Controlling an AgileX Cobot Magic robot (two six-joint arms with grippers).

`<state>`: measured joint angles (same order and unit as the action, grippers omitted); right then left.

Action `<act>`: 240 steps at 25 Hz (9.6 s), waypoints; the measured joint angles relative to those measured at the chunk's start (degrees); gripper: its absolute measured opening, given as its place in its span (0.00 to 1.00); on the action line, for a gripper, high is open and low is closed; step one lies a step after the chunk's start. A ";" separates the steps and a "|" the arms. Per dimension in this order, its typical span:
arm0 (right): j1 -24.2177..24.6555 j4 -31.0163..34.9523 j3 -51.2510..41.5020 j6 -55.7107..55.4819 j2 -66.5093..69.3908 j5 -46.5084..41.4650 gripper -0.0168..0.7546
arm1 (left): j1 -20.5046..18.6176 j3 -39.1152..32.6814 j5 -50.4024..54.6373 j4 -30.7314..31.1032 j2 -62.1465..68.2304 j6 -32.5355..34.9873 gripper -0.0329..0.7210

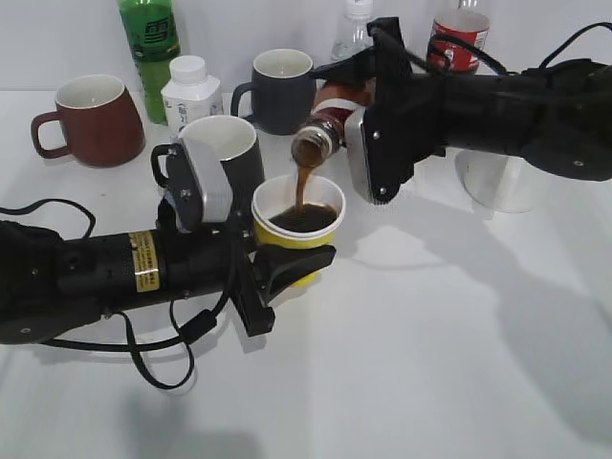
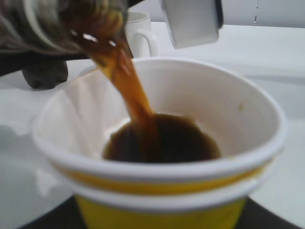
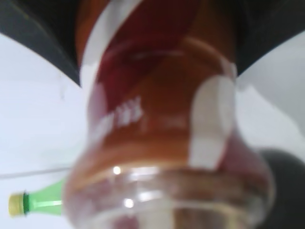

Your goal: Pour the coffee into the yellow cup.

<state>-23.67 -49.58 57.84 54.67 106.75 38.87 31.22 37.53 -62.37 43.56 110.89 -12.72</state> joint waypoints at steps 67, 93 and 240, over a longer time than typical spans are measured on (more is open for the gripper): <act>0.00 13.87 0.00 -68.25 2.72 -3.29 0.67 | -25.64 -9.80 -5.13 -23.79 -1.97 6.41 0.47; 0.00 13.87 0.00 -68.14 2.72 -3.41 0.67 | -25.64 -4.95 -6.74 -21.30 5.45 7.26 0.73; 23.22 52.96 -29.16 -52.53 -107.26 -98.59 0.79 | -32.58 -7.73 123.46 -44.37 -111.21 14.09 0.60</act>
<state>-0.46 3.38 28.68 2.14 -0.51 -59.73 -1.36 29.81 61.09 -0.81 -0.31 1.37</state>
